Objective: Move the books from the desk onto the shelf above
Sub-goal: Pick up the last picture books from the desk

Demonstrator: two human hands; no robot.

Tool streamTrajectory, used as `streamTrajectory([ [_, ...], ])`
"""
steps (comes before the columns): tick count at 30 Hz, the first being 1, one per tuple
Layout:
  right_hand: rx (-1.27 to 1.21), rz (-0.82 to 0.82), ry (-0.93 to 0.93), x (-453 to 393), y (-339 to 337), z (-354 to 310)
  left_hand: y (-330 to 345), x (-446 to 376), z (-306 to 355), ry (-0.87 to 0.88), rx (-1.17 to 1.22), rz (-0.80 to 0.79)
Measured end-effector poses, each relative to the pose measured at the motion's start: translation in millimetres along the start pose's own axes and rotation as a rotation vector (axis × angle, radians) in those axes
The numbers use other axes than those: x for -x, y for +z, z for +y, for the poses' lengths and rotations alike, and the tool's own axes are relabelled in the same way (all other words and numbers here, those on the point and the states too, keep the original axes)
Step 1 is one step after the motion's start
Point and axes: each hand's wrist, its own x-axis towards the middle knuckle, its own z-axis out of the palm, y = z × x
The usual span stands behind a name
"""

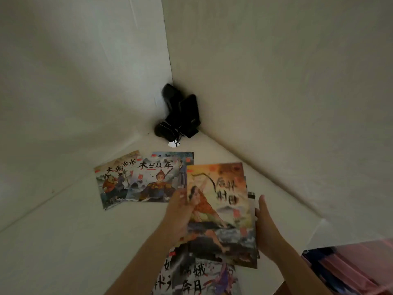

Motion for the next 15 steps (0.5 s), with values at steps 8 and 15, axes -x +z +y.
streamTrajectory([
  [8, 0.250, 0.196, -0.152, -15, -9, 21, 2, 3, -65, 0.407, -0.756, 0.096],
  [15, 0.023, 0.269, -0.214, -27, 6, 23, -64, 1, -53, 0.201, -1.027, -0.019],
])
